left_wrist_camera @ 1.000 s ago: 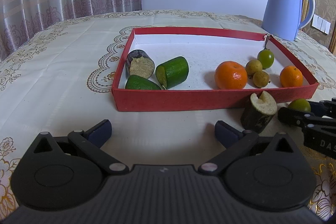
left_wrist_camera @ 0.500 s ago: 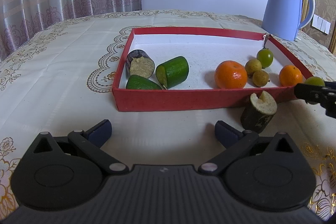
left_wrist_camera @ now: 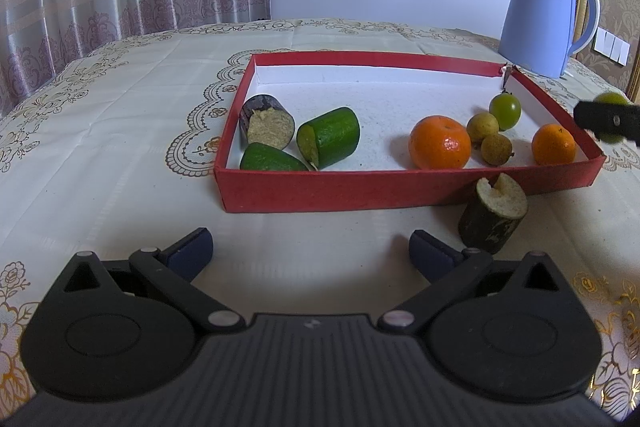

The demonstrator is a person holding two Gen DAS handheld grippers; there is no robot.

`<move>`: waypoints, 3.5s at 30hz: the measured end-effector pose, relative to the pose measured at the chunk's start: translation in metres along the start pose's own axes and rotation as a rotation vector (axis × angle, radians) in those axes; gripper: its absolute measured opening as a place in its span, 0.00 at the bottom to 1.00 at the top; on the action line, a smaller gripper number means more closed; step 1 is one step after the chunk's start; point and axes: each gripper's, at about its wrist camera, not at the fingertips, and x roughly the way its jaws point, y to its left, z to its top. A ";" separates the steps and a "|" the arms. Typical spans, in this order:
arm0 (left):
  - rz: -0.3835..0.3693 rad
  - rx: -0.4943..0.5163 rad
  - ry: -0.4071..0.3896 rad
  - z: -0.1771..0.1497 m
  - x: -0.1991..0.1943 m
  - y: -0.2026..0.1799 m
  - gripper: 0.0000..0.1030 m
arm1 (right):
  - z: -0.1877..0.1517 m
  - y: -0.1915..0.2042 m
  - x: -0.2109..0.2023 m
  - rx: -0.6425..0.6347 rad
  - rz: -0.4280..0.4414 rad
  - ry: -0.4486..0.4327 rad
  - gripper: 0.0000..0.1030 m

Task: Organize fruits
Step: 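Carry the green lime into the tray beside the orange and release, then withdraw the right gripper from the tray, then reach the left gripper to the dark cut cylinder piece and grasp it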

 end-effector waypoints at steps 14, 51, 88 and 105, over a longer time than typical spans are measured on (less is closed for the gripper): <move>0.000 0.000 0.000 0.000 0.000 0.000 1.00 | 0.004 0.018 0.045 -0.096 -0.014 0.061 0.32; 0.000 0.000 0.000 0.000 0.000 0.000 1.00 | 0.016 0.013 0.063 -0.061 -0.036 0.092 0.37; 0.000 0.000 0.000 0.000 0.000 0.000 1.00 | -0.059 -0.031 0.007 0.086 -0.053 0.121 0.83; -0.054 -0.038 -0.035 0.001 -0.020 -0.005 1.00 | -0.060 -0.027 0.015 0.063 -0.059 0.172 0.94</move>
